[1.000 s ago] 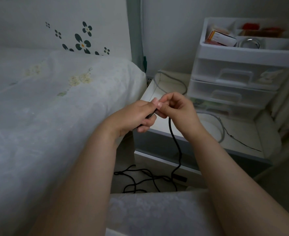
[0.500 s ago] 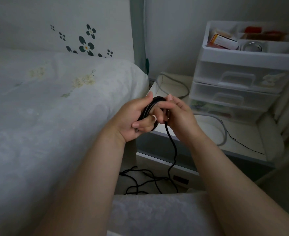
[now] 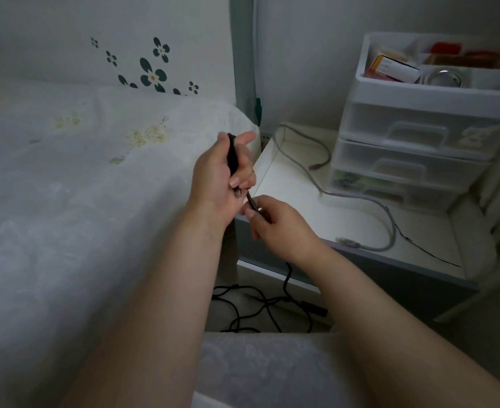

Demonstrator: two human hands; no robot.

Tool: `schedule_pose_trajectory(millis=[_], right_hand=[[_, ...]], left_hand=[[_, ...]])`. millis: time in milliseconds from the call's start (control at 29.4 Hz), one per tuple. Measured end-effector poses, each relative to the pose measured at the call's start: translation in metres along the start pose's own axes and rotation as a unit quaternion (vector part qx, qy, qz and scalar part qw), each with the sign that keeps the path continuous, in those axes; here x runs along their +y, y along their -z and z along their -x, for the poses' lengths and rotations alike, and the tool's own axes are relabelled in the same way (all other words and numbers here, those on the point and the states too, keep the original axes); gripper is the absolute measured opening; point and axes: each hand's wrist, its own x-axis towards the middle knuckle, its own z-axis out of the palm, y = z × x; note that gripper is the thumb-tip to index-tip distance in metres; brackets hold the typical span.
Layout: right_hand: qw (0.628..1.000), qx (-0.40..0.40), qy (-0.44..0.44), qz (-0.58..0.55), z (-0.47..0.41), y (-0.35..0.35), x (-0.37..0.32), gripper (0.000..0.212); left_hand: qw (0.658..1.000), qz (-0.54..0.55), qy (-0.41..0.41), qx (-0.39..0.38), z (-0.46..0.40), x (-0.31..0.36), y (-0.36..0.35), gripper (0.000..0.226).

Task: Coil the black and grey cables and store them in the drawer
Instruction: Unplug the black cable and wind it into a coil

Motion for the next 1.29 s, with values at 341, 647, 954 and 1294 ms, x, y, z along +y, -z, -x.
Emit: schedule_pose_trajectory(millis=[341,647,954,1294], right_hand=[[0.996,-0.085,-0.007,0.003,0.006,0.015,-0.006,0.010],[0.995,-0.086,0.028,-0.052,0.006,0.034,-0.006,0.025],[0.990,0.106,0.076,0.052,-0.002,0.040,0.004,0.013],[0.988,0.128,0.022,-0.083,-0.011,0.052,0.008,0.065]], left_hand=[[0.911,-0.382,-0.120,0.095,-0.013,0.004,0.017,0.040],[0.682,-0.723,-0.106,0.008,-0.005,-0.009,0.009,0.028],[0.765,-0.635,0.055,-0.096,0.004,-0.011,0.001,0.056],[0.890,-0.362,0.161,-0.226,0.015,-0.003,0.002,0.056]])
